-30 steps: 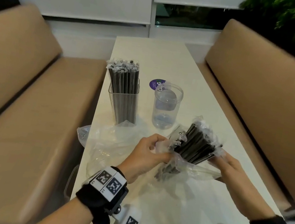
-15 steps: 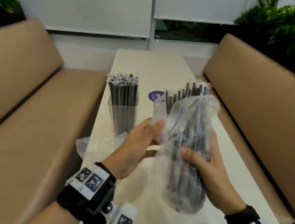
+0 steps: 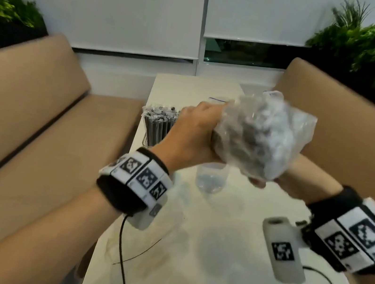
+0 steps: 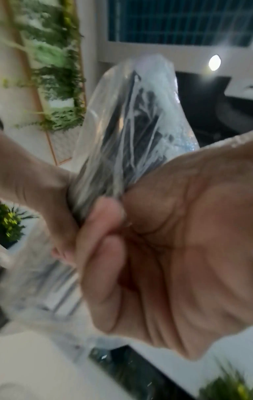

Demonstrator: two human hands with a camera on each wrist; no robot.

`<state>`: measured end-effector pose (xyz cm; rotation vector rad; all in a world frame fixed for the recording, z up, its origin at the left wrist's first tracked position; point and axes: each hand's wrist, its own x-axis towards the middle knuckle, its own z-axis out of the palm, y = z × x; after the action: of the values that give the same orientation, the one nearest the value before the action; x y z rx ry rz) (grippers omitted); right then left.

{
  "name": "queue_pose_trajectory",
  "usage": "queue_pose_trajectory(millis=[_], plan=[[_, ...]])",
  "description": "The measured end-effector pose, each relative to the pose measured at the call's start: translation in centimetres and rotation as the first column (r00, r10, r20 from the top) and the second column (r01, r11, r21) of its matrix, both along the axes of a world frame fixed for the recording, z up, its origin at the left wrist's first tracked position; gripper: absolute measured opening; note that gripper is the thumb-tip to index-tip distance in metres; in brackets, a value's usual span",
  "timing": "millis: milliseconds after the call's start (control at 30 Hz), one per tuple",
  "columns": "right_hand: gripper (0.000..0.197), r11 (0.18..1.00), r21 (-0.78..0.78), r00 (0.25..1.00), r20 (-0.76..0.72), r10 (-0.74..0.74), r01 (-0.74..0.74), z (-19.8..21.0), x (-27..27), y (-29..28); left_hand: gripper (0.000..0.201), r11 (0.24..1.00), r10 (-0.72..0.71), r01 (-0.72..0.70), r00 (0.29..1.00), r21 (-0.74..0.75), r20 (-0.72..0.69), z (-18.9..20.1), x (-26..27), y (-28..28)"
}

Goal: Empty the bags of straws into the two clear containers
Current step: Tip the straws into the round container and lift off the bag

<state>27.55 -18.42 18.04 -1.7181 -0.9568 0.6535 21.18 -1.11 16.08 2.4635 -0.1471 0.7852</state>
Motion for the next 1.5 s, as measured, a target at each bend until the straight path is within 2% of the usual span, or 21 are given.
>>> queue_pose_trajectory(millis=[33,67,100,200,300,400,467,633,733,833,900,967,1067,1167,1267,1400,1500], plan=[[0.022,1.000,-0.017,0.998,0.060,-0.017,0.018,0.6,0.8,0.3,0.069,0.996,-0.005,0.003,1.000,-0.090,-0.018,0.7,0.2,0.0],[0.018,0.997,-0.053,0.995,0.084,-0.058,0.063,1.5,1.4,0.4,0.069,0.987,0.048,-0.053,0.998,-0.149,-0.041,1.2,0.7,0.2],[0.018,0.995,-0.066,0.992,0.105,-0.071,0.078,2.3,2.2,0.5,0.067,0.970,0.059,-0.072,0.996,-0.231,-0.065,1.6,1.3,0.5],[0.039,0.974,-0.102,0.951,0.259,-0.171,0.203,5.0,4.7,0.7,0.064,0.907,0.066,-0.099,0.993,-0.409,-0.093,3.3,2.7,1.6],[0.050,0.946,0.025,0.872,0.380,-0.309,0.324,6.0,8.3,0.1,0.053,0.860,0.013,-0.072,0.993,-0.506,-0.120,3.9,3.9,3.2],[0.095,0.985,-0.073,0.886,0.450,-0.107,0.156,4.5,11.4,1.8,0.049,0.834,-0.042,-0.042,0.990,-0.551,-0.138,3.7,5.7,3.9],[0.106,0.983,-0.129,0.905,0.422,-0.062,0.128,1.9,13.0,4.0,0.048,0.805,-0.079,-0.013,0.988,-0.593,-0.130,3.0,7.4,4.0],[0.078,0.986,0.124,0.973,0.191,-0.130,0.108,-2.6,15.4,7.5,0.080,0.730,-0.042,-0.021,0.996,-0.683,-0.076,0.3,11.7,4.5],[0.079,0.976,0.189,0.985,0.113,-0.133,0.110,-3.7,15.7,8.3,0.091,0.717,-0.001,-0.054,0.997,-0.695,-0.078,-1.6,13.0,5.3],[0.074,0.972,0.207,0.988,0.086,-0.130,0.110,-4.5,15.9,8.8,0.097,0.722,0.014,-0.127,0.985,-0.680,-0.170,-2.4,13.5,6.0],[0.069,0.969,0.216,0.986,0.089,-0.141,0.119,-4.9,16.3,8.9,0.099,0.764,0.023,-0.192,0.962,-0.616,-0.272,-2.4,13.5,6.5],[0.065,0.968,0.216,0.984,0.093,-0.152,0.129,-5.2,16.6,8.7,0.098,0.838,0.031,-0.220,0.933,-0.499,-0.358,-2.1,13.2,6.7],[0.061,0.964,0.228,0.985,0.074,-0.158,0.137,-5.0,16.7,8.4,0.086,0.893,-0.012,-0.180,0.907,-0.413,-0.421,-1.1,12.5,6.6],[0.056,0.952,0.275,0.990,0.013,-0.140,0.131,-4.9,16.7,8.4,0.071,0.876,-0.032,-0.167,0.916,-0.453,-0.399,-0.3,11.9,6.4],[0.052,0.949,0.289,0.992,-0.034,-0.123,0.128,-5.3,16.5,8.8,0.072,0.850,-0.031,-0.172,0.928,-0.498,-0.372,-0.2,11.5,5.9],[0.059,0.940,0.312,0.989,-0.085,-0.118,0.139,-6.3,16.1,9.4,0.074,0.837,0.000,-0.216,0.919,-0.503,-0.394,-0.3,11.1,5.9],[0.051,0.940,0.310,0.989,-0.092,-0.116,0.140,-6.3,16.0,9.7,0.074,0.826,0.017,-0.240,0.915,-0.511,-0.403,0.0,10.9,6.1]])
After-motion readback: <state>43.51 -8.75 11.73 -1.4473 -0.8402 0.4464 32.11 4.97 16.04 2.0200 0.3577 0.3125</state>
